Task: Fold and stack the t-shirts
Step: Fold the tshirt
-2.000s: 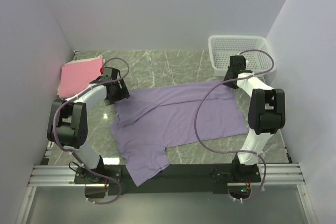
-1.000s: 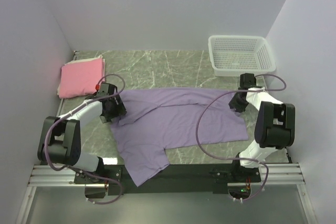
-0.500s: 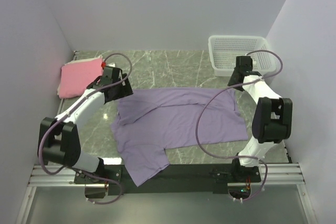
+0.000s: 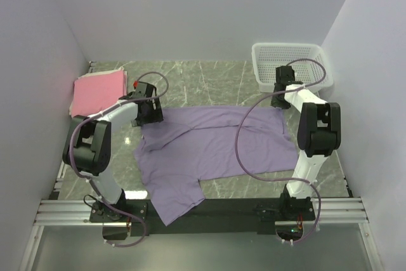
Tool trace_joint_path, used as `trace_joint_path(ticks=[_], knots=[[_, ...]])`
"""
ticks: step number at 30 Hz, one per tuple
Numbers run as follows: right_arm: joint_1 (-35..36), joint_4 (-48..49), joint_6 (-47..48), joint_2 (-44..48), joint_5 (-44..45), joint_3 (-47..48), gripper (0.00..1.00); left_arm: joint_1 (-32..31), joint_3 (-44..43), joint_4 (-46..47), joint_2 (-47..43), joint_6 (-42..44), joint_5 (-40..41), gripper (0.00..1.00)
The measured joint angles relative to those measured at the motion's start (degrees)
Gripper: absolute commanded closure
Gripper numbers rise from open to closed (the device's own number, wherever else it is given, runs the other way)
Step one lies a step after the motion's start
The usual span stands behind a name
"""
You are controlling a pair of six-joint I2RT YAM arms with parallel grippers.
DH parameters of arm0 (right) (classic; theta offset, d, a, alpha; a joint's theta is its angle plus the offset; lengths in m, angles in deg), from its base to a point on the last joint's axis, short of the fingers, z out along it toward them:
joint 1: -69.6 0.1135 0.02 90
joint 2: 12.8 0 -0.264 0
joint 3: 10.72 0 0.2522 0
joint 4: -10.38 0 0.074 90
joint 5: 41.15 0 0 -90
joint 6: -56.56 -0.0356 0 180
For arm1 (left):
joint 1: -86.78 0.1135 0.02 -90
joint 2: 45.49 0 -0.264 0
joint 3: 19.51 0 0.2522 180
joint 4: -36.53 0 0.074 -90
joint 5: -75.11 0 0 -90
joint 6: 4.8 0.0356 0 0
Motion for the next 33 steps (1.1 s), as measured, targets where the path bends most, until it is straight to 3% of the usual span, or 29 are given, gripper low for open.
trace_joint_path(ticks=[22,29,33], knots=[[3.10,-1.31,1.62,-4.68,5.33,1.60,0.65,-0.02,-0.46,-0.20,3.61,-1.09,0.59,0.21],[3.04,-2.19,1.55,-4.72,5.92,2.95,0.91,-0.02,-1.33,-0.55,4.50,-1.31,1.70,0.28],[2.40,-2.54,0.57,-4.72,5.05,4.59,0.96,-0.02,-1.75,-0.79,5.01,-1.64,2.34,0.38]])
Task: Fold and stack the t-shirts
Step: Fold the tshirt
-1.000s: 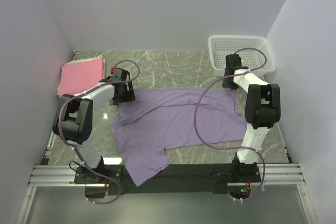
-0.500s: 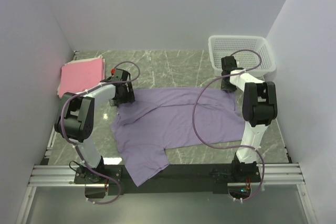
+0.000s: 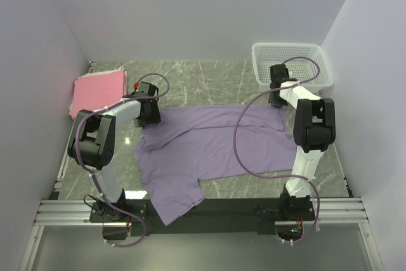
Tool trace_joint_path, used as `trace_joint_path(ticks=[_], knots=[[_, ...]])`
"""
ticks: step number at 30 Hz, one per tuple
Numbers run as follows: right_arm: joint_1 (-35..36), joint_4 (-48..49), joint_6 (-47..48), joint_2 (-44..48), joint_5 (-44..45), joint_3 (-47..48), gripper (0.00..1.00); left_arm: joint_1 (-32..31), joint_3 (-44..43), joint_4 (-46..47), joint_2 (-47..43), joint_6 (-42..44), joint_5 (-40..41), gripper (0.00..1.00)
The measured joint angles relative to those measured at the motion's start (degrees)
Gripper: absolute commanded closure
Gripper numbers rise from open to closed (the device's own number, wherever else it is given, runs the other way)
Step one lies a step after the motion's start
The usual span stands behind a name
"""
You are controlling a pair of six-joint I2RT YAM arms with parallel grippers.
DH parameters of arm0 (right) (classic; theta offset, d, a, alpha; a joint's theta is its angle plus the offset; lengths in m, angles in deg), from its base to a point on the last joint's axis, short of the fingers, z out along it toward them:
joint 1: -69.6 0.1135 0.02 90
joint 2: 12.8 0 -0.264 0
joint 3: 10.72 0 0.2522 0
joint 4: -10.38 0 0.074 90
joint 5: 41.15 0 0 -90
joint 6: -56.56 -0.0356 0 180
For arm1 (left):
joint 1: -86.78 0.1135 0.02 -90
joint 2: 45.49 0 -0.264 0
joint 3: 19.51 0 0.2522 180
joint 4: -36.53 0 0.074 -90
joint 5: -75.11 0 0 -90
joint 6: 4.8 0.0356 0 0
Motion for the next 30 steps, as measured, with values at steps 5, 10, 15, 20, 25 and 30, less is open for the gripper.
trace_joint_path(ticks=[5,10,15,20,25,30], knots=[[-4.42,-0.57,-3.91,0.00,-5.29,0.96,0.96,0.31,-0.26,0.20,0.37,-0.98,0.22,0.53],[-11.87,-0.92,-9.44,0.00,-15.96,0.87,0.95,1.05,-0.26,0.46,0.48,-1.99,-0.04,0.60],[-17.25,0.81,-14.29,0.02,-26.95,-0.55,0.93,1.53,-0.26,0.44,0.52,-2.40,-0.35,0.62],[-19.39,3.80,-17.92,0.02,-35.60,-1.81,0.88,1.77,-0.48,0.37,0.76,-2.47,-0.52,0.64],[-19.98,5.38,-20.09,0.02,-37.77,-1.86,0.85,1.97,-0.57,0.39,0.85,-2.62,-0.61,0.66],[-20.31,5.03,-20.31,0.02,-34.84,-1.73,0.83,2.21,-0.57,0.42,0.85,-3.17,-0.98,0.64]])
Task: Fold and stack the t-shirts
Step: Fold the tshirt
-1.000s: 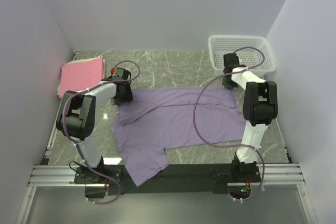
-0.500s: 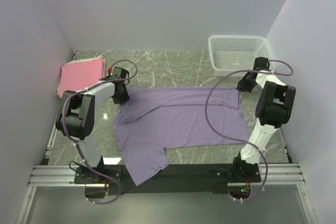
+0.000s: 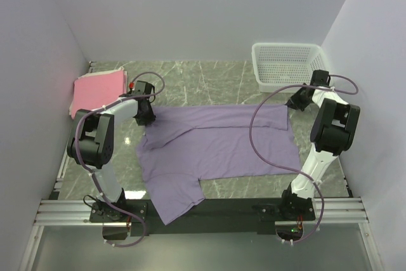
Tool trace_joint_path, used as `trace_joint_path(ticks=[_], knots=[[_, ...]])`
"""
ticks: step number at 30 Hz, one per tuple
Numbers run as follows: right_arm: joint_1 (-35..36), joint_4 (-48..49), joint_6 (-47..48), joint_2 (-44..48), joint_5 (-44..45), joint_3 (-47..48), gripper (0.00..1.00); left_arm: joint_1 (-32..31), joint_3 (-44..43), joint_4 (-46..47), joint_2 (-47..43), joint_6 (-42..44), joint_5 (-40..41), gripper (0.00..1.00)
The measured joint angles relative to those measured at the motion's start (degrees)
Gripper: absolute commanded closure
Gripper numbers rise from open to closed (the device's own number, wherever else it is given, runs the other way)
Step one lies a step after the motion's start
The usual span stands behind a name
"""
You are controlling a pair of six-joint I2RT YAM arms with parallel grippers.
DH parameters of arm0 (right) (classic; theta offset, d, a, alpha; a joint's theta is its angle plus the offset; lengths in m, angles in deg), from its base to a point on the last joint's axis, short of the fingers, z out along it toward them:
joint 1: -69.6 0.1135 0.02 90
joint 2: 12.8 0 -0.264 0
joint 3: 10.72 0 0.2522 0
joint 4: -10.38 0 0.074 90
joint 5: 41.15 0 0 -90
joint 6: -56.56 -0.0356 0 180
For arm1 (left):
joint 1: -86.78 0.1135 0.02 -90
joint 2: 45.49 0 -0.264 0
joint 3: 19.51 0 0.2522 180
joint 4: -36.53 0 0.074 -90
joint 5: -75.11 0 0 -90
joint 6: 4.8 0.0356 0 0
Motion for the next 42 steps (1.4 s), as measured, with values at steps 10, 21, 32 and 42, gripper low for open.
trace_joint_path(ticks=[10,21,32,42], knots=[[-0.92,-0.11,0.70,0.28,8.94,-0.04,0.67,0.17,0.04,0.61,-0.24,-0.81,-1.53,0.47],[8.24,-0.09,3.56,13.53,14.38,-4.61,0.57,0.33,2.43,-0.42,-5.66,-2.84,-3.10,0.16],[30.82,1.14,4.57,18.71,8.02,-16.33,0.50,-1.90,14.53,-1.38,-23.10,-7.15,-3.98,0.06],[41.97,5.01,4.50,20.87,3.65,-20.81,0.31,-24.11,16.85,-3.72,-28.85,-7.17,8.11,0.19]])
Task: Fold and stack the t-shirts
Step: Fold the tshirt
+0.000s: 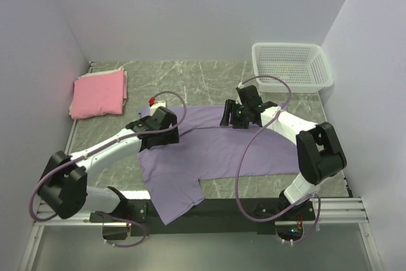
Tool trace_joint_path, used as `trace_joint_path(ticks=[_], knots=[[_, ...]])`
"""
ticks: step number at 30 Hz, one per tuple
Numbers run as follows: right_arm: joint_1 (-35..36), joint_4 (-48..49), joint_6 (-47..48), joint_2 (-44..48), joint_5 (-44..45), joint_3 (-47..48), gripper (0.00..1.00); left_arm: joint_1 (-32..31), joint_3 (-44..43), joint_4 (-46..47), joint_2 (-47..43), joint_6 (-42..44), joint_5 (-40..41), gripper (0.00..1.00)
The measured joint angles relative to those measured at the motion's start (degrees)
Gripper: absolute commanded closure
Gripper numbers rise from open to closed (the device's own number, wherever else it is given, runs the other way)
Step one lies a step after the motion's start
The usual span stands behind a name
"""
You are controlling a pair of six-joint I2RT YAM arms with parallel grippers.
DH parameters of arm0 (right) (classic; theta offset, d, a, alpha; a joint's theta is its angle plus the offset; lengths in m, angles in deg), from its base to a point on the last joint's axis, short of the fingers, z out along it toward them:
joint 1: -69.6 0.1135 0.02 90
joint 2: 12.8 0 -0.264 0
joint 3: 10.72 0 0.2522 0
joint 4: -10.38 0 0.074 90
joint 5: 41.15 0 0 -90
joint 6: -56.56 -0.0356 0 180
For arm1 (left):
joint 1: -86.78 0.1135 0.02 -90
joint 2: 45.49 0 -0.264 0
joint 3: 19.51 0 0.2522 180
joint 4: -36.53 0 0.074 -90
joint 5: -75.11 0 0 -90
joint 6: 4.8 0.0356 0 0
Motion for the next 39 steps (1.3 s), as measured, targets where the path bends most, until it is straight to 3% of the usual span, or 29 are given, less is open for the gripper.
trace_joint_path(ticks=[9,26,36,39], knots=[[-0.13,-0.37,0.83,7.28,3.67,-5.16,0.30,-9.46,-10.19,-0.72,16.55,5.70,12.66,0.45],[-1.22,-0.37,2.40,11.39,5.29,-10.62,0.32,-10.34,-13.60,0.55,25.97,12.87,17.40,0.56],[-1.27,-0.26,2.64,11.39,5.11,-11.15,0.32,-10.16,-14.32,1.40,29.49,15.67,18.38,0.99],[-1.49,-0.31,2.89,11.39,5.09,-11.47,0.32,-9.55,-14.97,1.51,29.64,16.94,18.43,0.99]])
